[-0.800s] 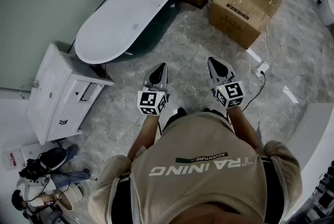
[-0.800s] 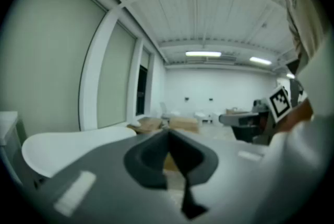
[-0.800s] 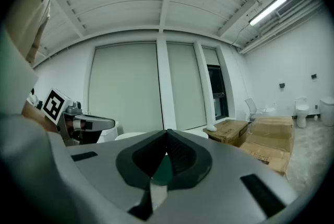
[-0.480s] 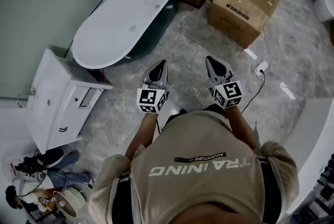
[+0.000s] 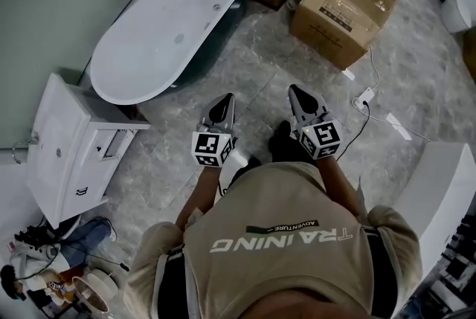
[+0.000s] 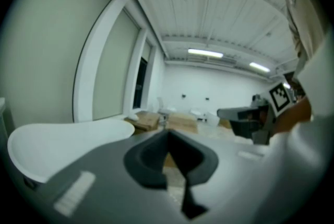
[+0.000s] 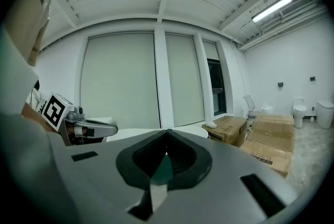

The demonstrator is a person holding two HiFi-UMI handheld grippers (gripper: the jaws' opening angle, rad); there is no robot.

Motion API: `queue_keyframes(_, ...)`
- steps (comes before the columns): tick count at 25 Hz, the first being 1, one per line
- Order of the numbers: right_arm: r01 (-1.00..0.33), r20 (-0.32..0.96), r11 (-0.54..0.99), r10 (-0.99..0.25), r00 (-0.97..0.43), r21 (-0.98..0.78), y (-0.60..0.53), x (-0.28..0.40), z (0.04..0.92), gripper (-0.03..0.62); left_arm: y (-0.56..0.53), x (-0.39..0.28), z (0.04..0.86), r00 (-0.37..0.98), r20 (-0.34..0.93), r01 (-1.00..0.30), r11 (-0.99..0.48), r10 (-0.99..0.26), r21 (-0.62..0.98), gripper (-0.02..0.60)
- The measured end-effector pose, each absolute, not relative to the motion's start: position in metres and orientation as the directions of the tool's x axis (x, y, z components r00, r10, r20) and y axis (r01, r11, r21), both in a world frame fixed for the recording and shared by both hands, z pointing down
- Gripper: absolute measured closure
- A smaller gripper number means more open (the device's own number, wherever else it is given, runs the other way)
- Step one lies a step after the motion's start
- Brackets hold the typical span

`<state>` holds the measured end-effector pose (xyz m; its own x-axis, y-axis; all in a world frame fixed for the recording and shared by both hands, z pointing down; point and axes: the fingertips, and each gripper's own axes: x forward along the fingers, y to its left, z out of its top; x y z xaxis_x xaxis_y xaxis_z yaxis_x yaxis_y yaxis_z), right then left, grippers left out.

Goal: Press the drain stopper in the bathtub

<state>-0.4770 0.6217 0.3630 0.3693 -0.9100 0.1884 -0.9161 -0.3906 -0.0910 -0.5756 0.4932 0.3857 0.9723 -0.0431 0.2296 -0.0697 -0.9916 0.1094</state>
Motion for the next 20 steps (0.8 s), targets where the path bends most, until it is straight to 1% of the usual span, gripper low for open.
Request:
queue_keyframes(4, -0.931, 0.203, -0.361, -0.917, 0.343, -0.059, 0.609, -0.432, 0.372, 0.586, 0.485, -0.527, 0.377, 0.973, 0.224, -0.077, -0.995, -0.060, 0.069, 0.580)
queue_keyframes(8, -0.939, 0.159, -0.317, -0.942, 0.295, -0.135, 0.588, -0.375, 0.363, 0.586, 0.472, -0.473, 0.361, 0.969, 0.226, -0.116, -0.992, -0.101, 0.052, 0.580)
queue_keyframes(12, -0.959, 0.126, -0.255, -0.963, 0.239, -0.128, 0.566, -0.316, 0.353, 0.586, 0.457, -0.418, 0.348, 0.964, 0.220, -0.156, -0.987, -0.147, 0.027, 0.580)
queue_keyframes(14, -0.967, 0.133, -0.223, -0.969, 0.207, -0.123, 0.560, -0.292, 0.357, 0.586, 0.452, -0.394, 0.345, 0.961, 0.214, -0.183, -0.983, -0.174, 0.024, 0.580)
queue_keyframes(17, -0.978, 0.168, -0.183, -0.972, 0.165, -0.096, 0.546, -0.268, 0.367, 0.586, 0.439, -0.366, 0.345, 0.956, 0.213, -0.219, -0.974, -0.201, 0.061, 0.580)
queue_keyframes(20, -0.974, 0.172, -0.178, -0.973, 0.153, -0.140, 0.535, -0.252, 0.376, 0.586, 0.427, -0.347, 0.350, 0.951, 0.224, -0.232, -0.970, -0.211, 0.072, 0.580)
